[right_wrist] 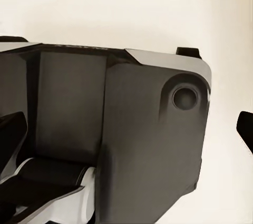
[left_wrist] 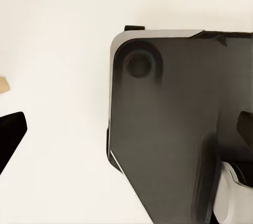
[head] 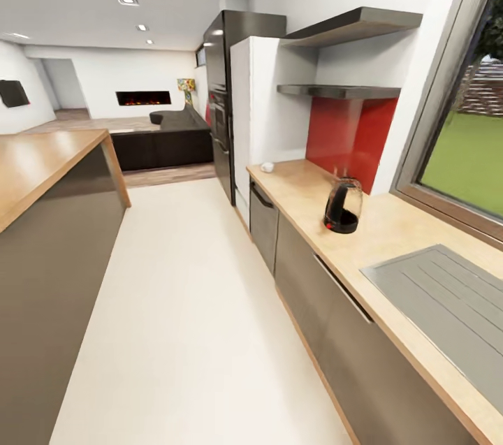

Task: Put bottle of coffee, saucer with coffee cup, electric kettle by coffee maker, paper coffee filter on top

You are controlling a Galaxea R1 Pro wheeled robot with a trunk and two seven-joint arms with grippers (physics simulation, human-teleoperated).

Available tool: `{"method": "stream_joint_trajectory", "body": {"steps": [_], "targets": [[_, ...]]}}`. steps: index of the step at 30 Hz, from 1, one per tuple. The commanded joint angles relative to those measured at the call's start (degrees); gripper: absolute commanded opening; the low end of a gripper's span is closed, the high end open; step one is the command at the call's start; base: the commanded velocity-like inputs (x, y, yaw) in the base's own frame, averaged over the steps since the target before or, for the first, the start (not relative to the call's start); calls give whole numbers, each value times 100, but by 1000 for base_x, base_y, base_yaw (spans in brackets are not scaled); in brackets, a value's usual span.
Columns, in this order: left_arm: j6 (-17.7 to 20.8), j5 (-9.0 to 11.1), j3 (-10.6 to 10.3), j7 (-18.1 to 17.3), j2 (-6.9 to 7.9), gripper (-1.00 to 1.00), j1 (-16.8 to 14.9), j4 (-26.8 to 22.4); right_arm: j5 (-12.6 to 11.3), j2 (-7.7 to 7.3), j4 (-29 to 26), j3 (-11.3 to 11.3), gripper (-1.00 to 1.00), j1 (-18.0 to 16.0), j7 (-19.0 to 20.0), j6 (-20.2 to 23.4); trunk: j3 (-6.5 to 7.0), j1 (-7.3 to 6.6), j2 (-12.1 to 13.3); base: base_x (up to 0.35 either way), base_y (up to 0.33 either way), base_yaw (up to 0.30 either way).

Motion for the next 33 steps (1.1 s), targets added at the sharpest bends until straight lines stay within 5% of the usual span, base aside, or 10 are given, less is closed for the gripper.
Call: {"method": "stream_joint_trajectory", "body": {"steps": [1,33], "targets": [[-21,45,-50,18,-1,100,-6,6,50,2,-18,-51,100,1,24,32,-7,6,-11,296,169,249],[-33,35,-50,18,-1,100,-6,6,50,-13,-9,-49,100,1,33,9,156,6,-11,329,14,244]]}}
